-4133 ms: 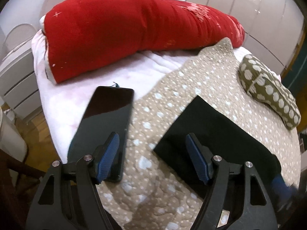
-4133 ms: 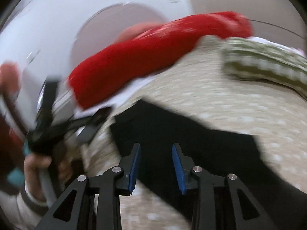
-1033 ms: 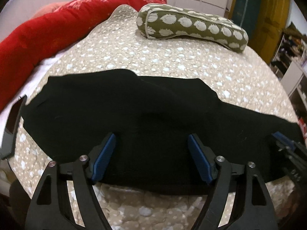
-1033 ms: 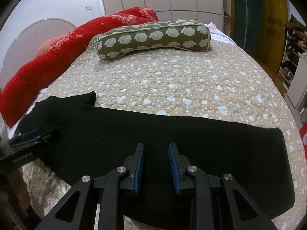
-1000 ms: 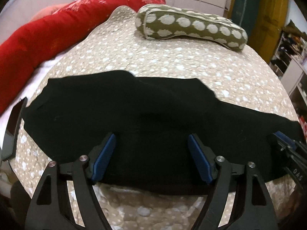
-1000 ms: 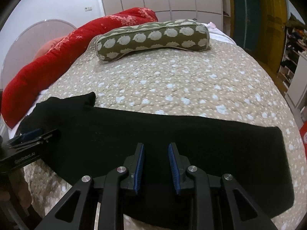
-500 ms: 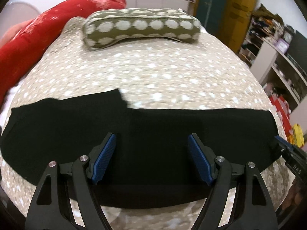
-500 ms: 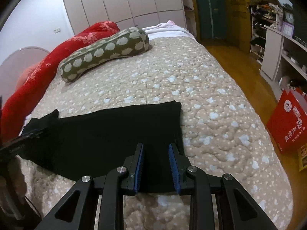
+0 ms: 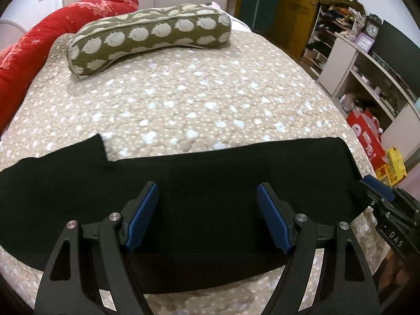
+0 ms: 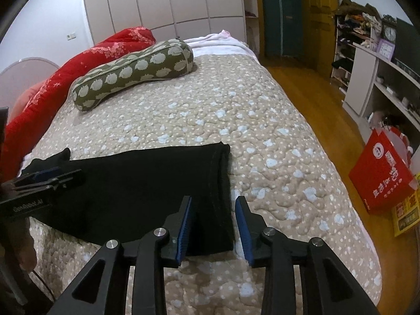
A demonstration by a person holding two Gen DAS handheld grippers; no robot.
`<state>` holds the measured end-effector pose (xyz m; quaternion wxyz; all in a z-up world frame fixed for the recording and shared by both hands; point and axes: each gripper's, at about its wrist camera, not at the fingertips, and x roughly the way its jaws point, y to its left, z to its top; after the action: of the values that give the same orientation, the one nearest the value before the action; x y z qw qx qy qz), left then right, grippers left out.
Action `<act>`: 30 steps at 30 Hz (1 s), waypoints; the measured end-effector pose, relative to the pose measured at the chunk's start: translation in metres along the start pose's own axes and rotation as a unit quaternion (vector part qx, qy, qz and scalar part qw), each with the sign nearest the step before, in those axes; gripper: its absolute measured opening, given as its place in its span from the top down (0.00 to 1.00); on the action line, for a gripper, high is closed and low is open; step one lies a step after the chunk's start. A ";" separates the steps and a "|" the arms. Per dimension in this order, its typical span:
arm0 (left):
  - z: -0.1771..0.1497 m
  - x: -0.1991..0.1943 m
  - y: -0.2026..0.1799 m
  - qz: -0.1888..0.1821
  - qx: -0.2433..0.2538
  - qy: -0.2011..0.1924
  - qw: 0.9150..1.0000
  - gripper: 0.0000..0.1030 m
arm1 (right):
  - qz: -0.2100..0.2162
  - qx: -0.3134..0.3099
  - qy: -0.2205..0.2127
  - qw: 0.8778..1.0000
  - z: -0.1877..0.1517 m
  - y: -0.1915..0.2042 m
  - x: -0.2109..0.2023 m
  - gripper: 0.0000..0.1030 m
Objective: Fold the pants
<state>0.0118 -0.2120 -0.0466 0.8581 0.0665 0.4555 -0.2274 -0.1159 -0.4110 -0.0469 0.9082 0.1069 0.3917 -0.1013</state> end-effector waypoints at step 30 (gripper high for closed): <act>0.053 0.038 -0.074 -0.102 0.101 0.027 0.989 0.25 | 0.135 0.098 0.009 0.986 -0.034 -0.036 0.007 0.57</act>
<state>0.0367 -0.3074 -0.0399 0.8066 0.1117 0.4576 -0.3570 -0.1439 -0.4368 -0.0787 0.8951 0.2483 0.3700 -0.0152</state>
